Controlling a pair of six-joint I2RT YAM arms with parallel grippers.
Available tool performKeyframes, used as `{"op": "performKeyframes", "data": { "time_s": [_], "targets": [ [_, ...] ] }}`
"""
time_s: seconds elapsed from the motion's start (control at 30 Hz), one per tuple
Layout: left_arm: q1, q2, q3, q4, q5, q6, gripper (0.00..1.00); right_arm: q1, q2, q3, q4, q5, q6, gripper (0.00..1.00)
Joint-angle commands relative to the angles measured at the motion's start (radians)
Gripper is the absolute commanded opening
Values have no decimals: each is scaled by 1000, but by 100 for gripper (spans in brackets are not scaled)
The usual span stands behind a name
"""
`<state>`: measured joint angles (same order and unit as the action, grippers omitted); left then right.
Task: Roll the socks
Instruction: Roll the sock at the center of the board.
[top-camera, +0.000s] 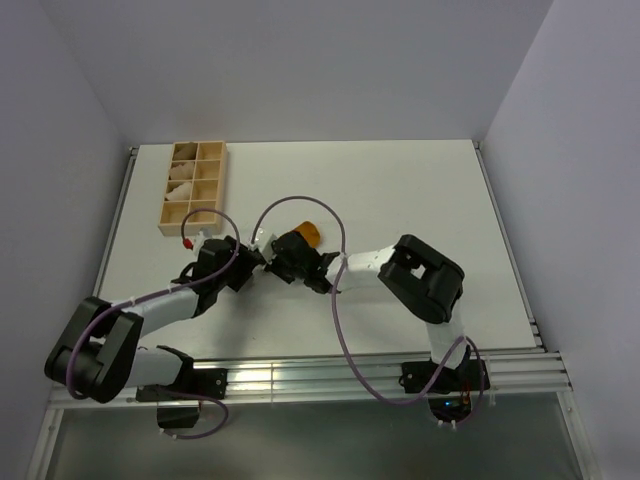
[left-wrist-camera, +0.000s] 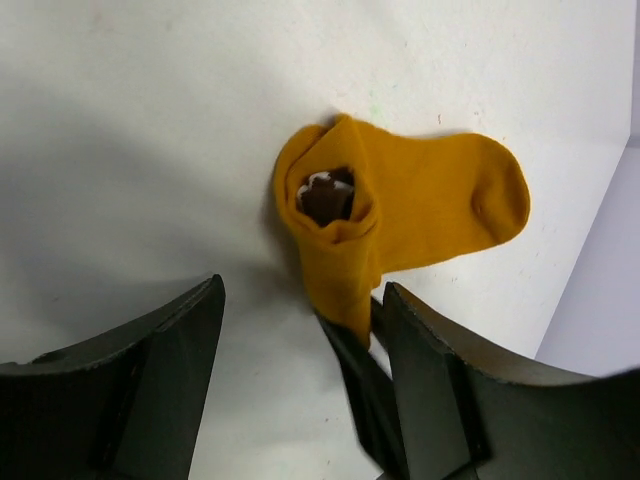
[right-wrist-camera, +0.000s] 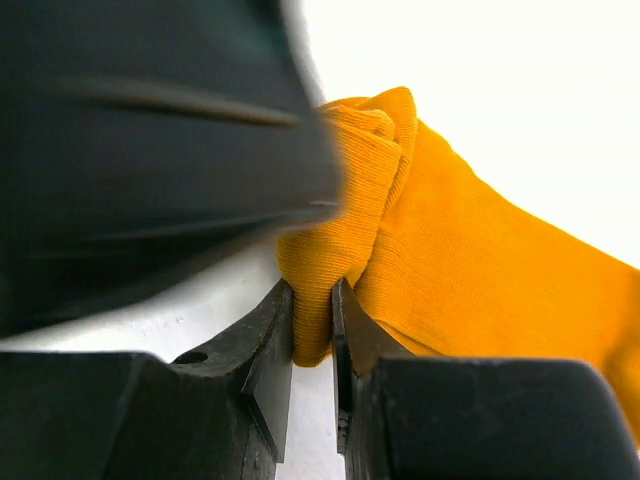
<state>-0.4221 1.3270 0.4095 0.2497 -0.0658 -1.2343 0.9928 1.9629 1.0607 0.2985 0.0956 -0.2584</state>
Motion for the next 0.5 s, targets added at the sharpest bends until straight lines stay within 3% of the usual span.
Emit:
{"op": "performKeyframes", "data": {
  "time_s": [0.0,0.27,0.47],
  "targets": [
    [-1,-84,-47,-23,-29,-10,70,-77,40,28,-159,-276,143,0],
    [6,-141,-92,32,-28,24,70,-209,125,123,-233,-586,258,0],
    [6,-100,-95,109,-2,53,69,-284,181,116,-154,-801,433,0]
  ]
}}
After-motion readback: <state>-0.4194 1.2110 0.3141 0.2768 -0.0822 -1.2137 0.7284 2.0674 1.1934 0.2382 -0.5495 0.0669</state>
